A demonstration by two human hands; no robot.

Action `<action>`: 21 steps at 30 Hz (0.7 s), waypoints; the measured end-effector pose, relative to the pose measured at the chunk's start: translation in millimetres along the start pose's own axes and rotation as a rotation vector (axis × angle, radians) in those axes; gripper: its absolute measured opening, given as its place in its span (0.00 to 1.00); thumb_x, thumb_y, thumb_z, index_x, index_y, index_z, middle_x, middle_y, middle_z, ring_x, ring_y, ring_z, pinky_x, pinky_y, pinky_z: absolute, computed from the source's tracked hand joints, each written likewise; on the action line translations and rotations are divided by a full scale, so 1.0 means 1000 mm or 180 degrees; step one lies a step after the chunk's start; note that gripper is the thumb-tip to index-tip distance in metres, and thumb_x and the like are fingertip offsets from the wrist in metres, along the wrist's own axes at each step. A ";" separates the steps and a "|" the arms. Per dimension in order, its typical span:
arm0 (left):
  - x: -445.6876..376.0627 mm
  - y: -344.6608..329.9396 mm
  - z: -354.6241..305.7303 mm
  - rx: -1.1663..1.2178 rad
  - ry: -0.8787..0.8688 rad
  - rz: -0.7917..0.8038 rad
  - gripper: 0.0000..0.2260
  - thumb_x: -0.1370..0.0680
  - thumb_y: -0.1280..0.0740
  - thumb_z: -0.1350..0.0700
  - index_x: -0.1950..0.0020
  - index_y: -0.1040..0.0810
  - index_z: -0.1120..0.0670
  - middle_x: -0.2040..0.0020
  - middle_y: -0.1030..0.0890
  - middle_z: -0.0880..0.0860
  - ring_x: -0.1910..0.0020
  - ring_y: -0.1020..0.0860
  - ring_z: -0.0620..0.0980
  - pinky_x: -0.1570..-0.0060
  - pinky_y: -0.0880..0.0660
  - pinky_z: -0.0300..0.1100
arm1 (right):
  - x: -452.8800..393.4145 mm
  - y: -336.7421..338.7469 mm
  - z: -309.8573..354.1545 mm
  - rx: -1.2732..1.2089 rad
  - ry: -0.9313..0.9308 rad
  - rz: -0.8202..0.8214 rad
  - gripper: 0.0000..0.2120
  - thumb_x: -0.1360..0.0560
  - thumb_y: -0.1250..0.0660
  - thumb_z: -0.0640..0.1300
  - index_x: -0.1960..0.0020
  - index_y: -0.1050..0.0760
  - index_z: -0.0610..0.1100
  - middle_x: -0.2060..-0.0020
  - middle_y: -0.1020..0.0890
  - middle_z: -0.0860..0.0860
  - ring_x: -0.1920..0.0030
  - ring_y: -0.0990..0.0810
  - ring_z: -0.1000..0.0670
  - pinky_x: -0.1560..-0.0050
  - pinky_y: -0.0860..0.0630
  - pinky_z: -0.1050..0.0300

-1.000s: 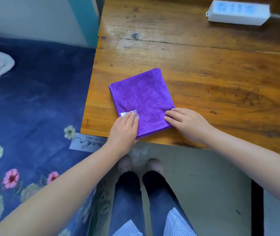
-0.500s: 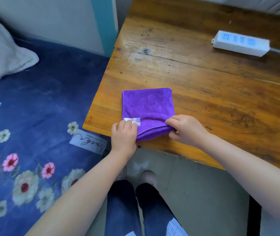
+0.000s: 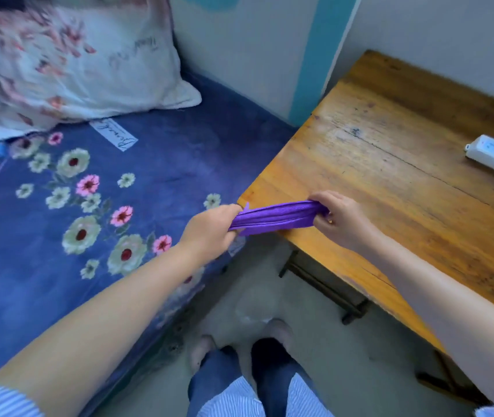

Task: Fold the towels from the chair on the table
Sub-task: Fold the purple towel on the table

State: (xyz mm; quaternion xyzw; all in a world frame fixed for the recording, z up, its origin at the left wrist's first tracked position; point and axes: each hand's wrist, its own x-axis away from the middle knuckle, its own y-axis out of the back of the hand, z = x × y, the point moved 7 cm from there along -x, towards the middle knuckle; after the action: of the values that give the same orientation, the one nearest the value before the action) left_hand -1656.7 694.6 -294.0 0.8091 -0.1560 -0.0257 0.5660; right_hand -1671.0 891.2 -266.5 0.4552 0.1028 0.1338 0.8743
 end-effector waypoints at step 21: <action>0.451 0.187 0.285 0.0189 0.2150 -0.0769 0.13 0.22 0.38 0.53 0.39 0.29 0.56 0.43 0.23 0.54 0.43 0.25 0.55 0.46 0.29 0.46 | 0.014 -0.237 0.500 -0.0181 0.1620 0.1219 0.10 0.32 0.32 0.33 0.53 0.29 0.33 0.51 0.26 0.37 0.53 0.27 0.41 0.63 0.42 0.57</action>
State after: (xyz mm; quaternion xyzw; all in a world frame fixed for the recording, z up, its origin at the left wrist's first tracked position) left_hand -1332.8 250.8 -162.1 0.8007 0.1360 0.1810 0.5547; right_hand -1473.6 381.9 -180.0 0.3935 0.2268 0.4084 0.7918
